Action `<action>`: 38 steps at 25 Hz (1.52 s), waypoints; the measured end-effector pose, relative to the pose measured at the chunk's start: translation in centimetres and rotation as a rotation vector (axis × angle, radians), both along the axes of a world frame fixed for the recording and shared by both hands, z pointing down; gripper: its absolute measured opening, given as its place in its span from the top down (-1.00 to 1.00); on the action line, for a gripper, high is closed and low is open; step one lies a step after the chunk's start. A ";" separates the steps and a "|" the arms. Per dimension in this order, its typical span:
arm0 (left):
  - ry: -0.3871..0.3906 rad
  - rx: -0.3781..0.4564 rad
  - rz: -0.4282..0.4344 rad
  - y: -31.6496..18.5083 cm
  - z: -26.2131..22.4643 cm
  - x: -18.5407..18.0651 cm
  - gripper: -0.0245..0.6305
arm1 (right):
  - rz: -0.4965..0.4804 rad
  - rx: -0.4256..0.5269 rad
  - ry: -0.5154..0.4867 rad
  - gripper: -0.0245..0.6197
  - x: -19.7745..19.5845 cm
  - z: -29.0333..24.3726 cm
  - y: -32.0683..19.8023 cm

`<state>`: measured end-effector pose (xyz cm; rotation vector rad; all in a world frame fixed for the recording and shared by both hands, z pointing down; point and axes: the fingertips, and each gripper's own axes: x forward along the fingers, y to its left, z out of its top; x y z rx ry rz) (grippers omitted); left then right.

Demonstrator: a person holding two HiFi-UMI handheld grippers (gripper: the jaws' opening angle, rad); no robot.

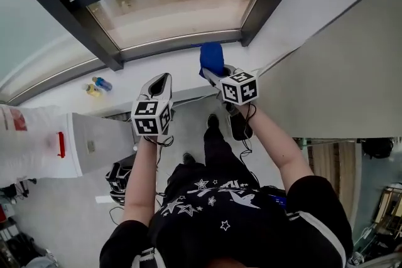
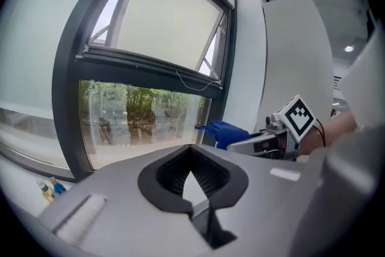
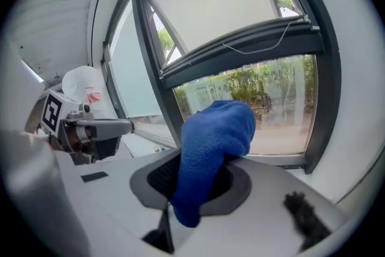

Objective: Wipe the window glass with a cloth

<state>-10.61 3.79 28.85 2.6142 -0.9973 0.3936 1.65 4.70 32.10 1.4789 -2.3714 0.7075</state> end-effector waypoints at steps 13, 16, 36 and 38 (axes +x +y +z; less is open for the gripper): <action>0.039 0.022 -0.036 6.0 -2.3 -5.1 0.90 | -0.167 0.064 -0.019 0.69 -7.4 -5.8 5.4; 0.032 0.026 -0.070 6.7 -2.6 -5.4 0.90 | -0.239 0.117 -0.006 0.69 -7.4 -7.5 6.4; 0.091 0.129 -0.297 23.2 -7.8 6.6 0.90 | -0.534 0.292 -0.064 0.68 2.8 -12.3 23.4; 0.076 0.137 -0.323 25.4 -8.0 6.7 0.90 | -0.565 0.306 -0.075 0.68 3.0 -12.5 25.1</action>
